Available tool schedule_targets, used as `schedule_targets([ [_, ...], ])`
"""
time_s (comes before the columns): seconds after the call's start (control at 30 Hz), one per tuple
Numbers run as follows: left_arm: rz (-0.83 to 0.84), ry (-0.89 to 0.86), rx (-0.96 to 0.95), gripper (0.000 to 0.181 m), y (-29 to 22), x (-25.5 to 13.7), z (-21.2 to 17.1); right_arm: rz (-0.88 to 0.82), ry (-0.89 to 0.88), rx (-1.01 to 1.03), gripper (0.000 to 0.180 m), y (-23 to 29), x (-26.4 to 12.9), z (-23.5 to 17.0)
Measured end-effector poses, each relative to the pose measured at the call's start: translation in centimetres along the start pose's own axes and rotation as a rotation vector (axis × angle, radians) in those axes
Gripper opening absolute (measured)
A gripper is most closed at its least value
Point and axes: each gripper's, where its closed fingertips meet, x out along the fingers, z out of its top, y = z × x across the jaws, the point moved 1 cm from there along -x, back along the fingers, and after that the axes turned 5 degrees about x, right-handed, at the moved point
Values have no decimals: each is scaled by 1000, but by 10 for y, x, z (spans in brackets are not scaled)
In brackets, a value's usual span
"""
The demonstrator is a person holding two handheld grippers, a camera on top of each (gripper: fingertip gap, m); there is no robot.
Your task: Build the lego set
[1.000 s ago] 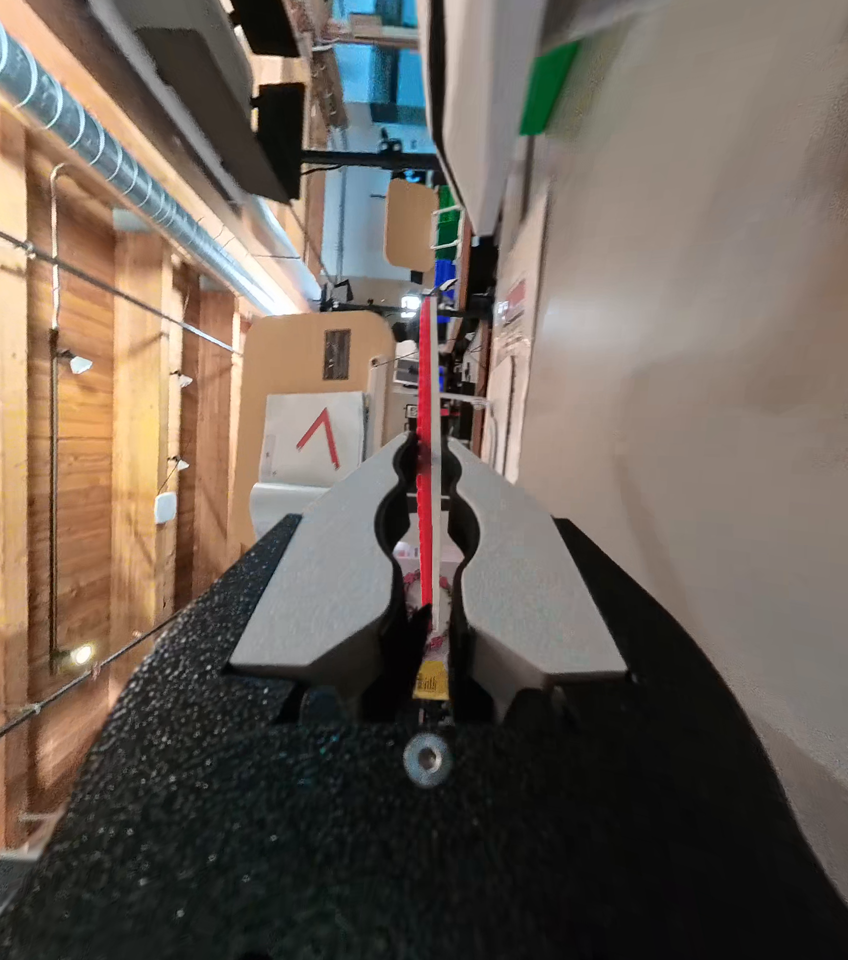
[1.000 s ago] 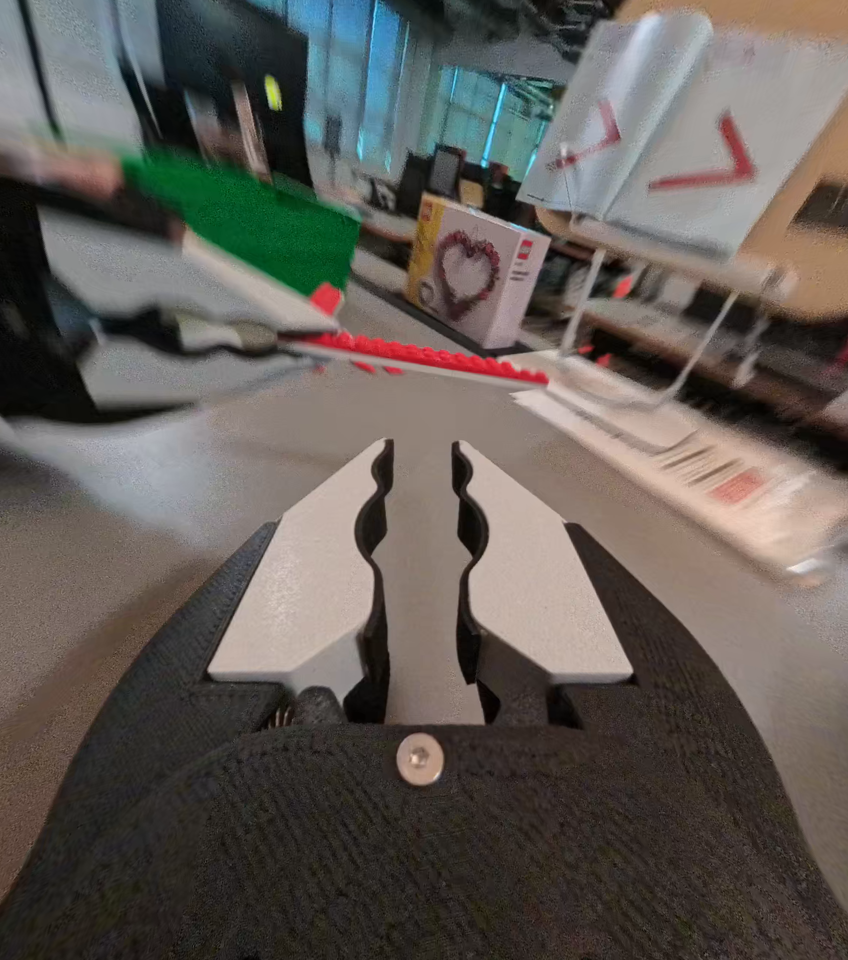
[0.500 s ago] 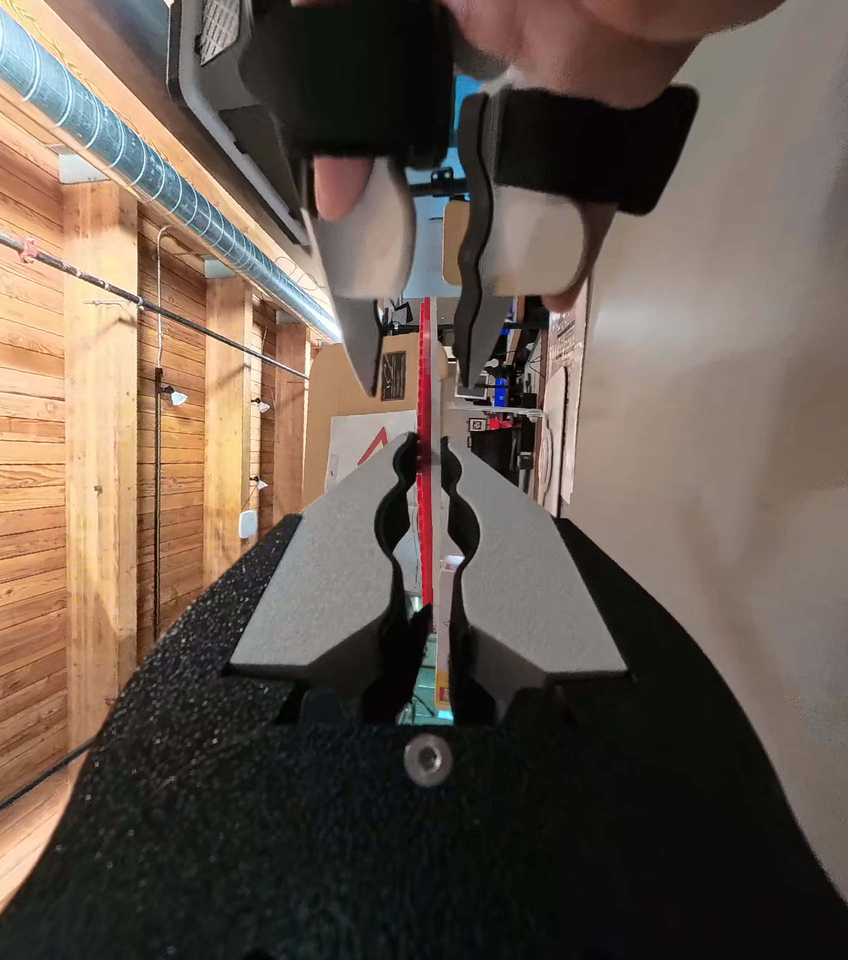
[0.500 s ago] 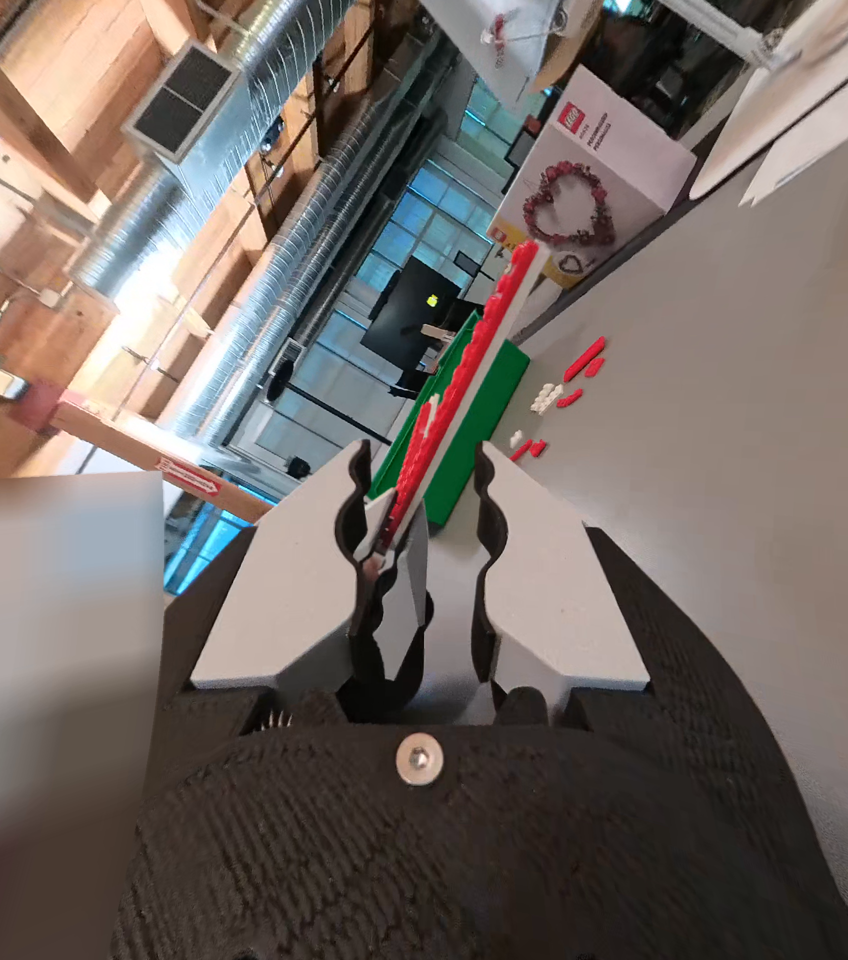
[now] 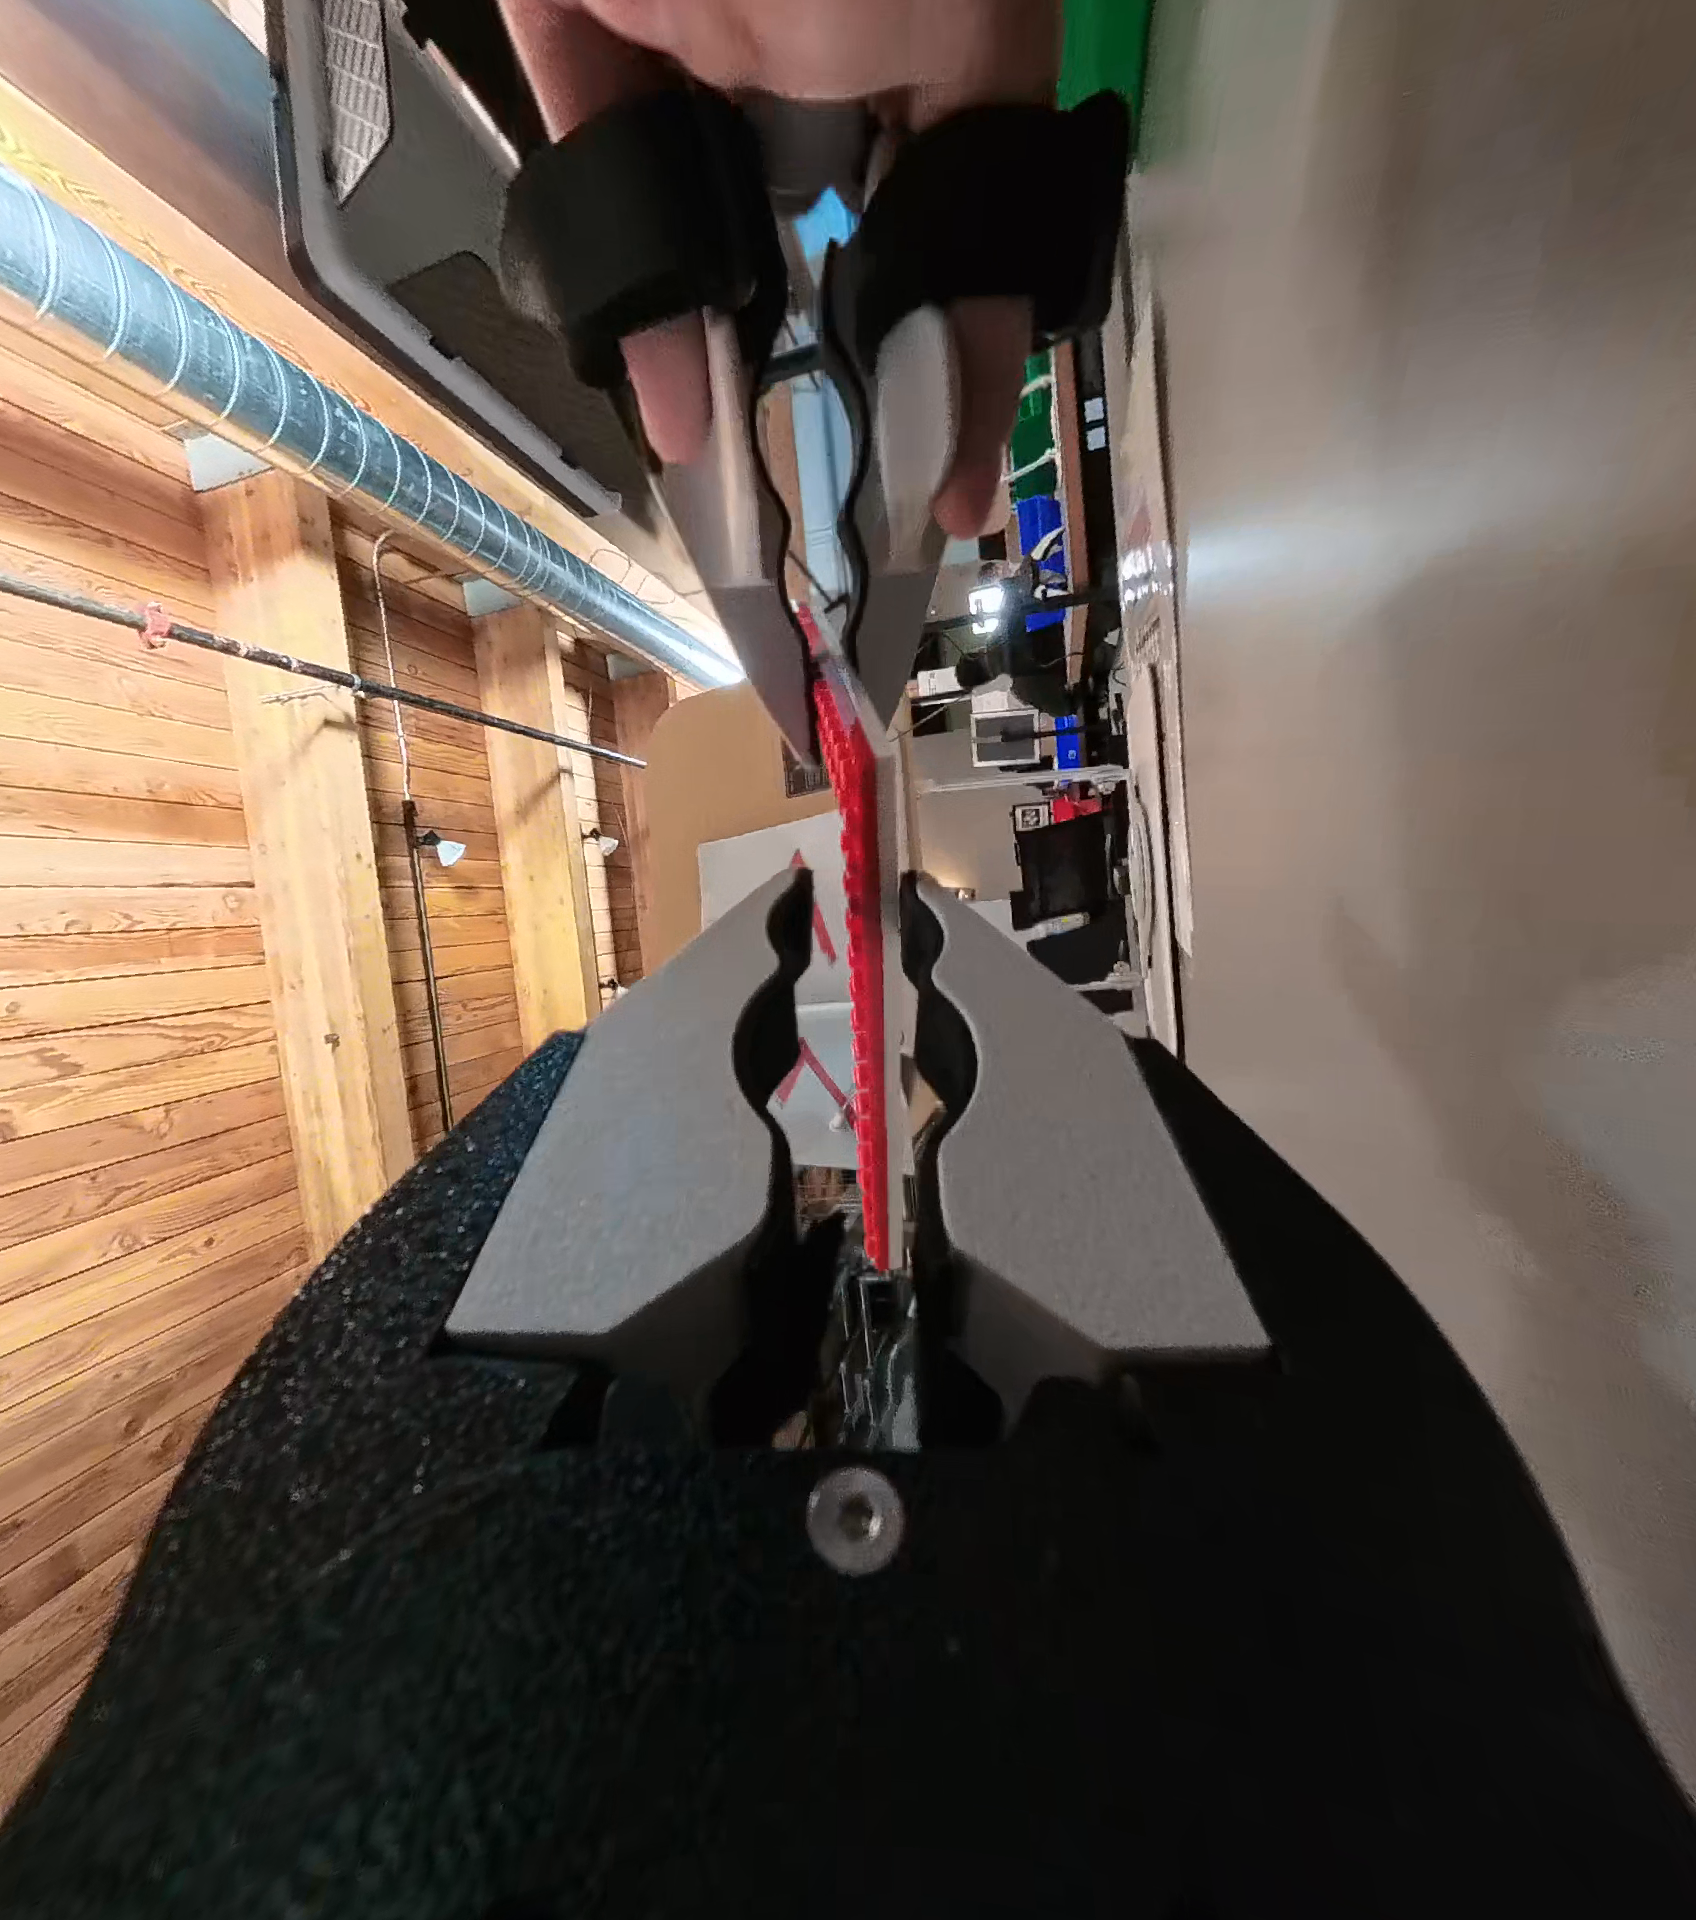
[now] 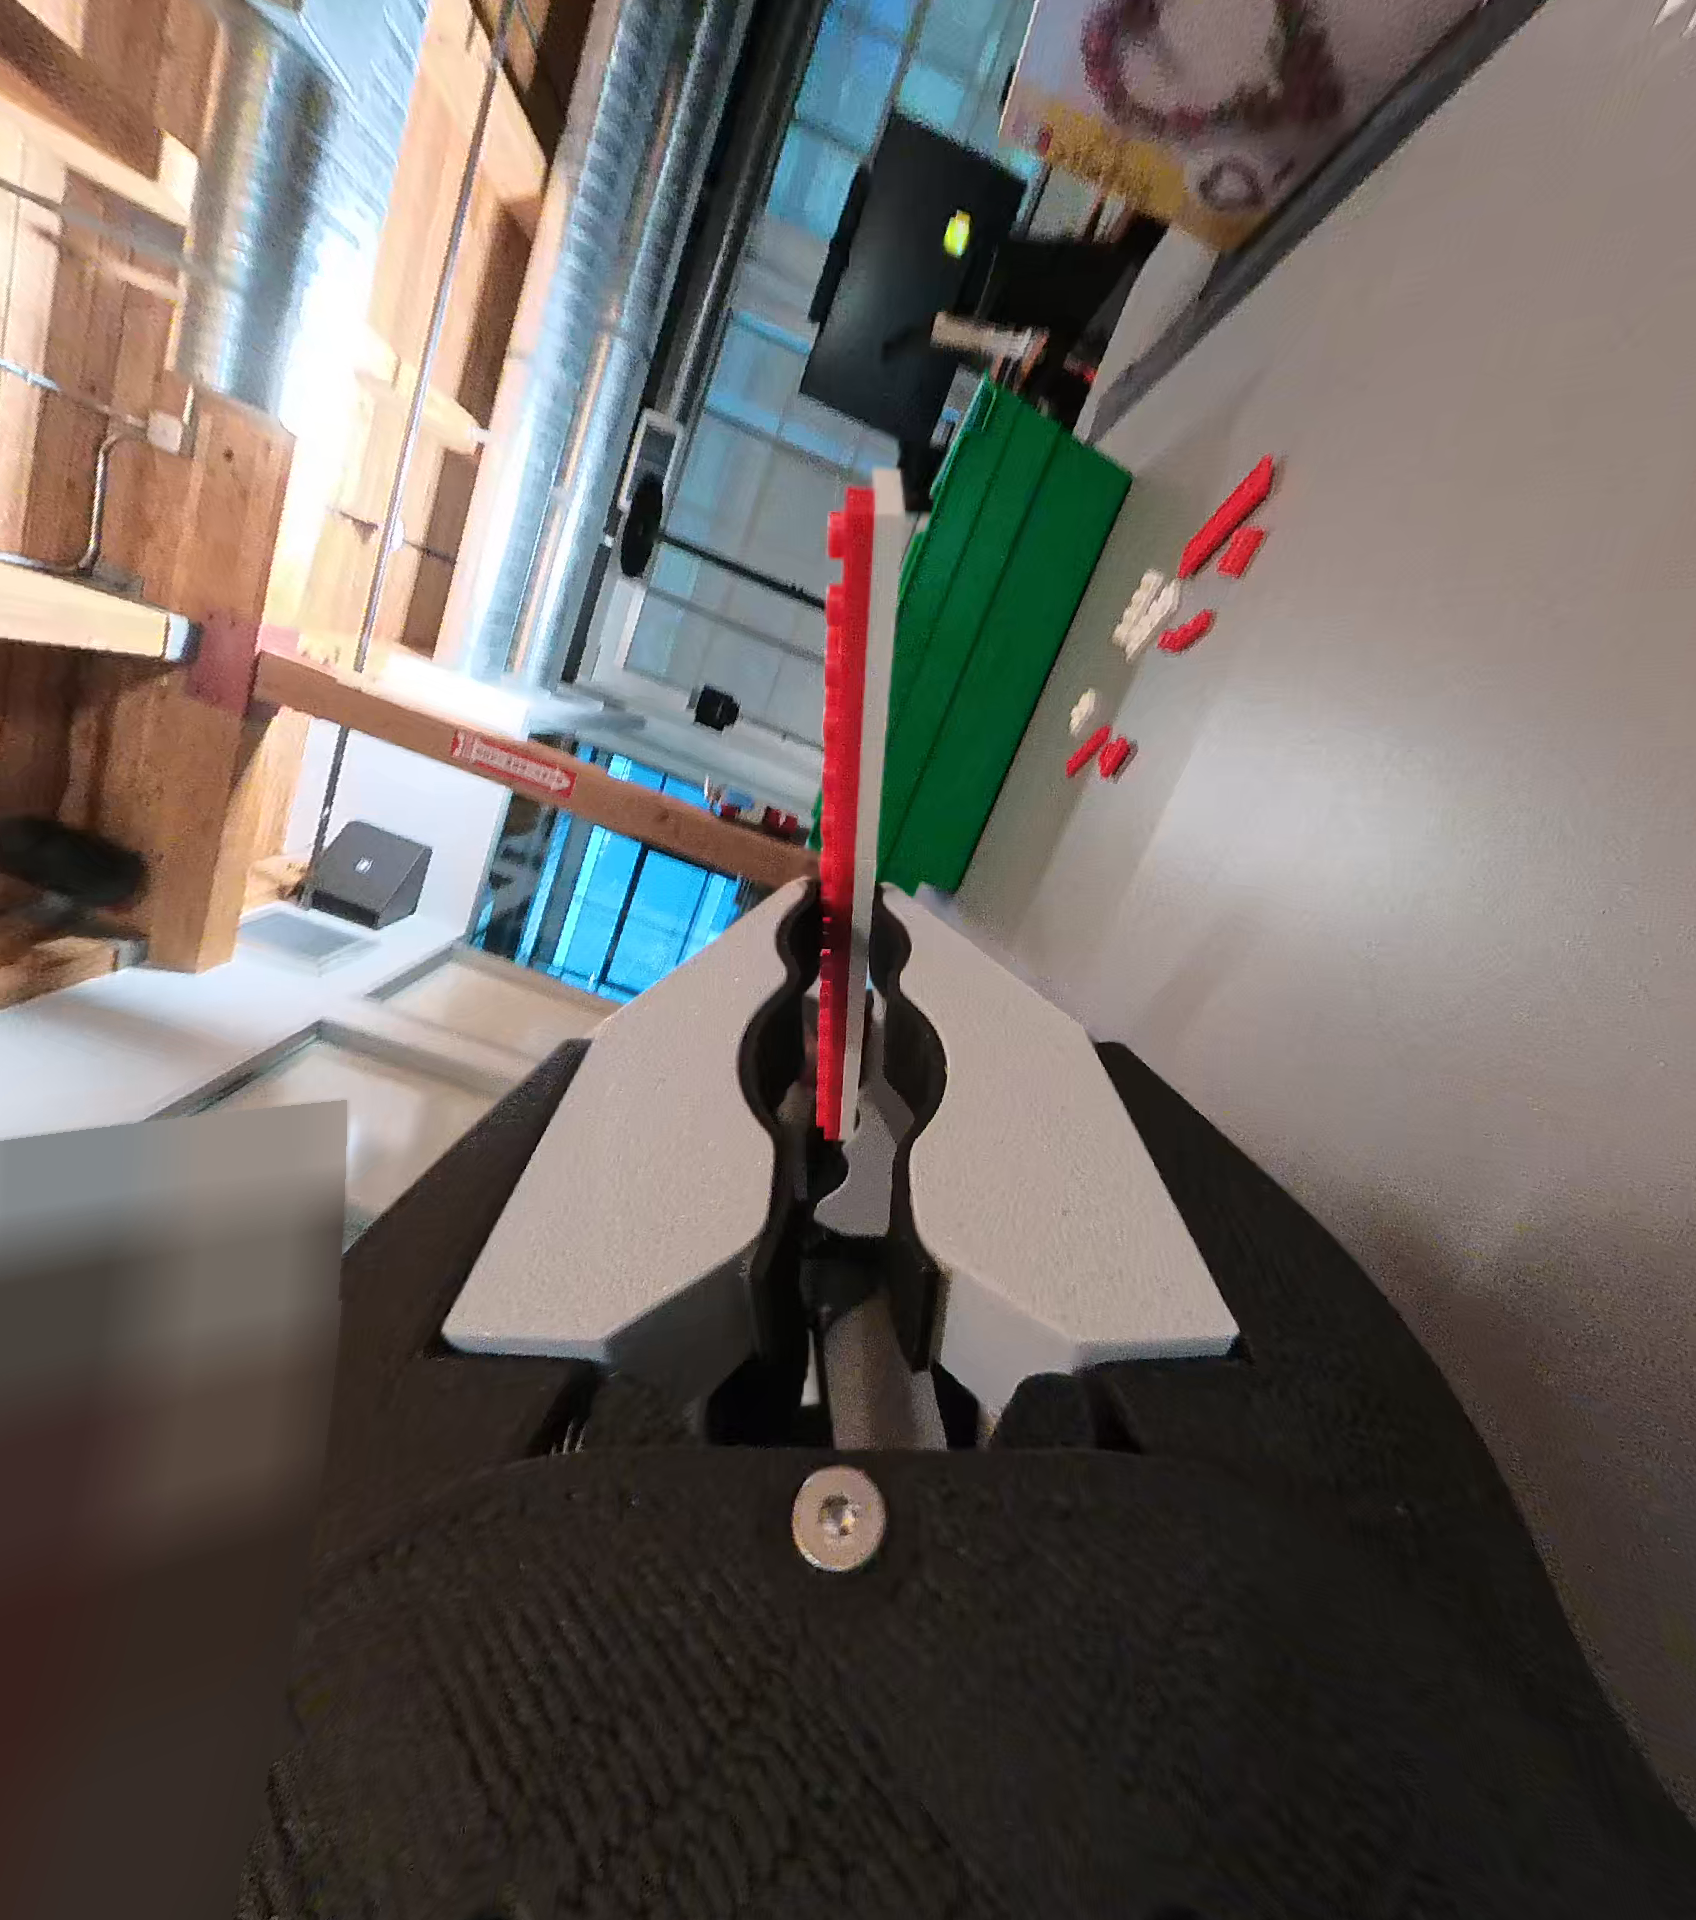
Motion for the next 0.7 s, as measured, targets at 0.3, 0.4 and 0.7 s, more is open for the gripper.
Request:
schedule_targets([
  [0.3, 11, -3, 60, 7, -2, -8, -3, 3, 178, 50, 6, 1, -19, 3],
  [0.4, -9, -10, 72, 7, -4, -8, 1, -10, 193, 40, 6, -1, -24, 1],
  [0.7, -155, 32, 45, 6, -23, -7, 15, -179, 53, -16, 47, -28, -31, 14],
])
